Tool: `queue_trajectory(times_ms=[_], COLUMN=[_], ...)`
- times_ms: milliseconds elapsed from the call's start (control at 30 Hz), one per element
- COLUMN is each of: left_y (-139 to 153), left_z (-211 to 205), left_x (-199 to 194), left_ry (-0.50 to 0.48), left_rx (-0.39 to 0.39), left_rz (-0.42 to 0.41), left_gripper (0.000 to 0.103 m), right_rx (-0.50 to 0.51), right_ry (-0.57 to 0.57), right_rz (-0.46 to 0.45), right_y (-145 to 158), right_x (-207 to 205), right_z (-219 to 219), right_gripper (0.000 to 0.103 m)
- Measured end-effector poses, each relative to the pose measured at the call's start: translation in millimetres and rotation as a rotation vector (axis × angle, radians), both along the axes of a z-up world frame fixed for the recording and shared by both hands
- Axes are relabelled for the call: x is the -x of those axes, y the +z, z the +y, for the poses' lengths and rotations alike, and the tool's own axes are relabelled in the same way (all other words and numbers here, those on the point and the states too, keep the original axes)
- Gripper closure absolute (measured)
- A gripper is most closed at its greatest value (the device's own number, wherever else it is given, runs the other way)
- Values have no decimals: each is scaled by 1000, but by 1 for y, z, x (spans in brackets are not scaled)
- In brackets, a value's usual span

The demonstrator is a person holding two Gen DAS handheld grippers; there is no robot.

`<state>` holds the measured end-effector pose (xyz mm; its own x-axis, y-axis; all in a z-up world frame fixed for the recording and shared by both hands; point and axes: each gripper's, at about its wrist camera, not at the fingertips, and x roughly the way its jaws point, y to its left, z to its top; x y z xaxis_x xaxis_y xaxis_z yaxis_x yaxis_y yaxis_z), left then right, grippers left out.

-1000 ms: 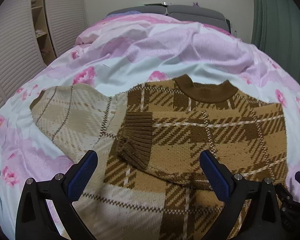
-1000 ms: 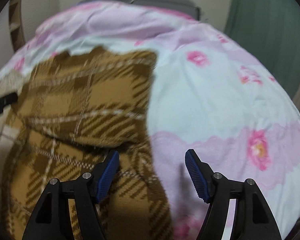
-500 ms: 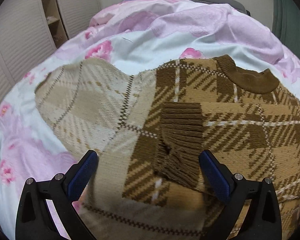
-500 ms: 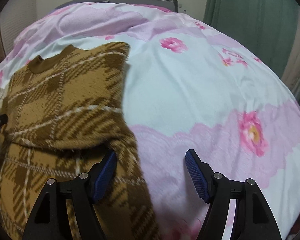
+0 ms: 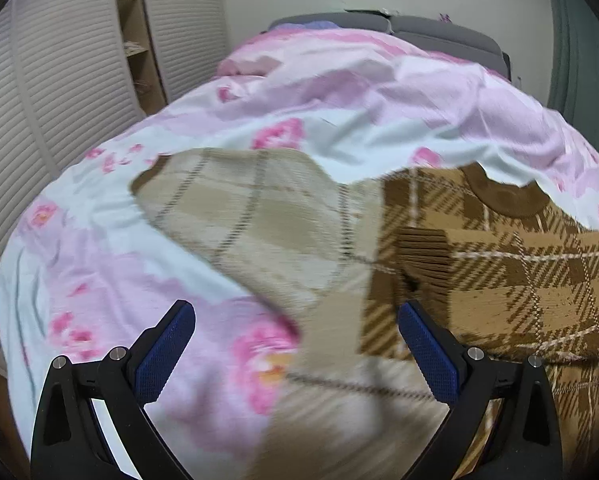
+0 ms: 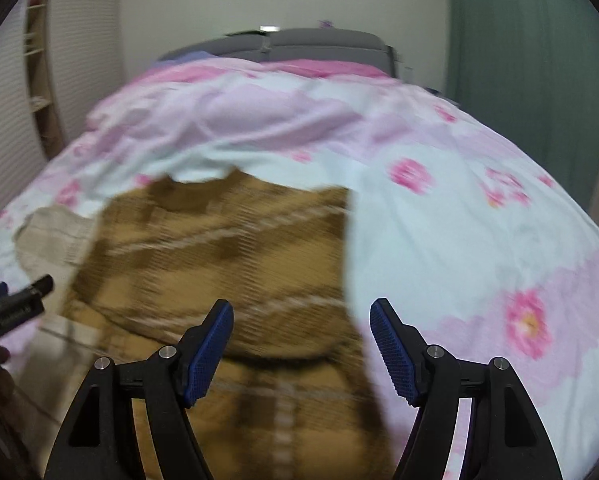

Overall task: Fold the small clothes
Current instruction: 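Release the dark sleeve from the right gripper onto the sweater, then grasp the beige sleeve cuff with the left gripper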

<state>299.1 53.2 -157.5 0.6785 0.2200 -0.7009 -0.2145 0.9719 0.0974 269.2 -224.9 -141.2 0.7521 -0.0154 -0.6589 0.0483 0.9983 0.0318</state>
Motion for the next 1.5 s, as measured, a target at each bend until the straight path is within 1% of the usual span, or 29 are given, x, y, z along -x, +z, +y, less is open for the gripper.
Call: queue_trajectory(times_ms=[100, 133, 167, 200, 267, 333, 500, 533, 567, 600, 667, 800, 867, 900, 933, 967, 1000, 1033, 1067, 1100, 1200, 1267, 1333, 1433, 1500], left_y=[7, 8, 10, 10, 10, 8, 6, 5, 5, 4, 3, 1, 1, 1, 1, 2, 3, 4, 5, 6, 11, 15, 20, 23, 23], left_z=[25, 32, 42, 48, 62, 75, 99, 102, 105, 109, 112, 116, 116, 117, 119, 122, 126, 130, 136, 144, 166, 187, 213, 257, 285], left_x=[14, 18, 23, 27, 34, 39, 48, 49, 49, 50, 51, 51, 53, 54, 55, 57, 58, 60, 61, 62, 66, 68, 71, 71, 67], left_ry=[31, 40, 52, 61, 81, 93, 116, 119, 123, 128, 131, 132, 128, 127, 128, 131, 137, 145, 153, 165, 200, 234, 273, 329, 339], left_rx=[19, 23, 25, 26, 29, 39, 54, 61, 67, 74, 82, 100, 96, 94, 93, 94, 96, 100, 108, 116, 123, 127, 139, 173, 220], left_rz=[-10, -13, -16, -18, -16, -8, -3, -2, -2, -3, -5, -2, -1, -1, -2, -6, -11, -14, -18, -25, -43, -57, -78, -114, -145], left_gripper=[0, 0, 0, 0, 0, 0, 0, 0, 0, 0, 0, 0, 0, 0, 0, 0, 0, 0, 0, 0, 0, 0, 0, 0, 0], right_rx=[-18, -15, -14, -17, -29, -16, 29, 49, 59, 62, 68, 43, 79, 83, 73, 62, 58, 58, 71, 88, 129, 147, 152, 162, 181], right_ry=[112, 144, 181, 212, 266, 291, 334, 342, 352, 363, 360, 371, 367, 363, 356, 353, 350, 346, 348, 360, 447, 490, 531, 580, 593], right_rz=[-11, -8, 0, 11, 45, 79, 159, 178, 194, 202, 192, 167, 172, 195, 208, 204, 191, 170, 128, 97, 33, 6, -2, -12, -27], right_y=[5, 5, 4, 2, -4, -13, -44, -51, -56, -60, -60, -50, -52, -55, -57, -55, -51, -46, -37, -29, -7, 3, 10, 15, 15], right_x=[-17, -23, -30, -37, -52, -66, -90, -92, -94, -95, -95, -95, -96, -99, -100, -99, -98, -95, -90, -86, -80, -79, -81, -85, -85], right_z=[47, 62, 81, 96, 124, 152, 191, 197, 201, 204, 207, 214, 220, 221, 221, 220, 221, 222, 227, 234, 268, 293, 325, 375, 404], right_gripper=[34, 38, 47, 51, 66, 70, 70, 78, 87, 92, 95, 96, 95, 94, 92, 85, 81, 74, 70, 70, 66, 62, 62, 62, 62])
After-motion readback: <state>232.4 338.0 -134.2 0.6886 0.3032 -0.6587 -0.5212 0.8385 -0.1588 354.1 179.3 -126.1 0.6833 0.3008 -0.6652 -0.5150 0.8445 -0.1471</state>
